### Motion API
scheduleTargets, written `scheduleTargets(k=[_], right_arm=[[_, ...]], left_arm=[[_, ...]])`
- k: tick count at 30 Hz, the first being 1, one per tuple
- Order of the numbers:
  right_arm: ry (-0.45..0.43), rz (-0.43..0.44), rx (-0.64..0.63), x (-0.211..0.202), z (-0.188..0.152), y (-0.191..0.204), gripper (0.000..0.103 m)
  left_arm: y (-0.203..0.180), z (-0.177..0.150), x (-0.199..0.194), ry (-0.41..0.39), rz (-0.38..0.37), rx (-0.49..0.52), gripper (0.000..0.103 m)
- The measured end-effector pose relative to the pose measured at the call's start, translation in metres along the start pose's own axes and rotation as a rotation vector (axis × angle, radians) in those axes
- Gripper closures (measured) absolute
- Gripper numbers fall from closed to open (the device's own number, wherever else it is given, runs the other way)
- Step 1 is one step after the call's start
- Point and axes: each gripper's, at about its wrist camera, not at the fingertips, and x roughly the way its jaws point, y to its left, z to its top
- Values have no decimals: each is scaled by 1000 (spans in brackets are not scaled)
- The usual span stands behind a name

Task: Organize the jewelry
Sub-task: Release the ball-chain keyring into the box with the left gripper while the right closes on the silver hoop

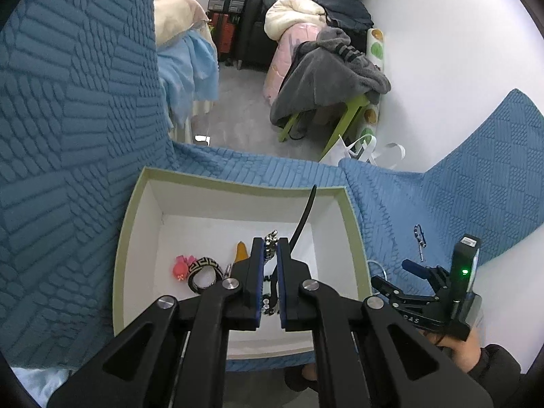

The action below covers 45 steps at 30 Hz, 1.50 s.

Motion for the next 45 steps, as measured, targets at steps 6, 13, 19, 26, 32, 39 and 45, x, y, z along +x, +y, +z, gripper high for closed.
scheduleTargets(k=[6,13,19,26,32,39,45], right_arm=[[38,-69,11,27,-9,-5,16],[22,-104,6,32,-14,-3,36],[33,-106,21,24,-8,-2,36],[-51,-31,25,-32,24,21,87],[-116,-22,-19,-50,41,47,87],[-75,-53,74,-25,24,-3,68],[-44,-19,117,-3,3,-19,21]], left_arm=[[3,-11,6,20,-2,-7,96],[4,-14,9,32,6,-2,96],[4,-15,10,34,7,5,96],[4,-16,15,42,21,4,96],[5,-18,15,44,19,1,96],[8,-20,14,42,11,1,96],[10,-23,19,47,4,-10,96]])
